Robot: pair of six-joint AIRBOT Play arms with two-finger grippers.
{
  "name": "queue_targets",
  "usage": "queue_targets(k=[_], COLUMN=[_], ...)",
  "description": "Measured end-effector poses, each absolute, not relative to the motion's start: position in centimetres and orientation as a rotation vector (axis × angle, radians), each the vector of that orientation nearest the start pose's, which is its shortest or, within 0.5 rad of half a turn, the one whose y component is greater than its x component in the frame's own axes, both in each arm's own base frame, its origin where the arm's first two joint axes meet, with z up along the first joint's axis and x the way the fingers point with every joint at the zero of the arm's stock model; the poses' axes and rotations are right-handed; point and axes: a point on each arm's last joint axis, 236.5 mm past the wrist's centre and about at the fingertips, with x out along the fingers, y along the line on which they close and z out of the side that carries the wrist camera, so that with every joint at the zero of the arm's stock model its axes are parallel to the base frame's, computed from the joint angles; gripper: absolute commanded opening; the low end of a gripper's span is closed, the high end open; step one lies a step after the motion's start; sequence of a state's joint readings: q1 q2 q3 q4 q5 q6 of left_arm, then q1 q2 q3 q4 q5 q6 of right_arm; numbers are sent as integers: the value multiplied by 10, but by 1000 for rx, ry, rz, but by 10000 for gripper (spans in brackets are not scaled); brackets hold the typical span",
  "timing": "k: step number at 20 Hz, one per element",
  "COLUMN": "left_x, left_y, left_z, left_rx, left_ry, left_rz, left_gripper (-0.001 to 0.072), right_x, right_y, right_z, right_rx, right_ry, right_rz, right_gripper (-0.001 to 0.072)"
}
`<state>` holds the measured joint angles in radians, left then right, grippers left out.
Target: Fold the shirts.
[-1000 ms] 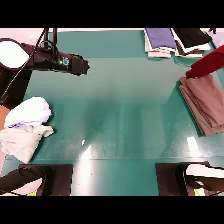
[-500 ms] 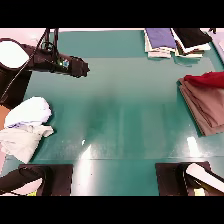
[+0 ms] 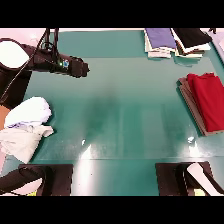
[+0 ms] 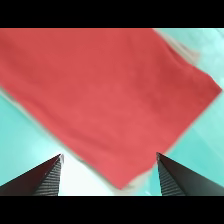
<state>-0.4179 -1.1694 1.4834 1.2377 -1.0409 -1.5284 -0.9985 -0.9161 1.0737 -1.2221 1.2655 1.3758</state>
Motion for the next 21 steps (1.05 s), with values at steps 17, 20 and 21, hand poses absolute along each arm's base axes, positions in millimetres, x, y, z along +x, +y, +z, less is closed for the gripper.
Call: queue_targets(k=[17,20,21], left_x=[392,399,401], left_y=[-243,-243,-244], left_z=[227,235,237], left_rx=[-90,-103,-106], left_ry=[680,637,625], left_rz=[-615,-609,-608], left_gripper=[25,25,25], right_x=[336,327,325], right_y=[114,139,144], right_z=[206,204,204], right_rx=[166,101,88], right_ry=[824,829,828], right_rz=[462,527,538], right_gripper=[19,19,19])
